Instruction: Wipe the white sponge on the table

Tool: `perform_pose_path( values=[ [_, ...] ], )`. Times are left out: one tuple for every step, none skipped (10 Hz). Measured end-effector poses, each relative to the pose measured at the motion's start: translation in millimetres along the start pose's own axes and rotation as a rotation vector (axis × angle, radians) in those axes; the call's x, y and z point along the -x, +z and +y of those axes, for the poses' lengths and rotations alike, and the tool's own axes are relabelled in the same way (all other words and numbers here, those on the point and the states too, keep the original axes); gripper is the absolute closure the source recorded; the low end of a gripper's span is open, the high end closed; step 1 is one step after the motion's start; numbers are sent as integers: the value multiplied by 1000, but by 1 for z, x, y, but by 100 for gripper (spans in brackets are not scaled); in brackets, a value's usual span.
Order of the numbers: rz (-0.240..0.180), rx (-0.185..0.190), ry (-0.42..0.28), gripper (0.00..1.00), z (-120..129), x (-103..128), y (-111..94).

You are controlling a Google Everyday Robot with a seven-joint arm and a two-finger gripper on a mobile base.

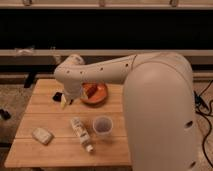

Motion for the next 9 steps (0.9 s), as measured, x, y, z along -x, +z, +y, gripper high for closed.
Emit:
perform_pose_path(
  values=[
    [8,1,-79,20,21,-11,-1],
    [17,4,-167,20,44,-23,-2],
    [24,8,-256,20,66,-34,-3],
    [30,14,-333,20,85,-44,-5],
    [31,12,-350,20,88,-46,-5],
    [31,8,-347,20,85,-46,-5],
    [32,7,-348,20,85,-46,-5],
    [32,8,-350,20,86,-46,-5],
    [32,8,-349,20,86,-46,-5]
  ],
)
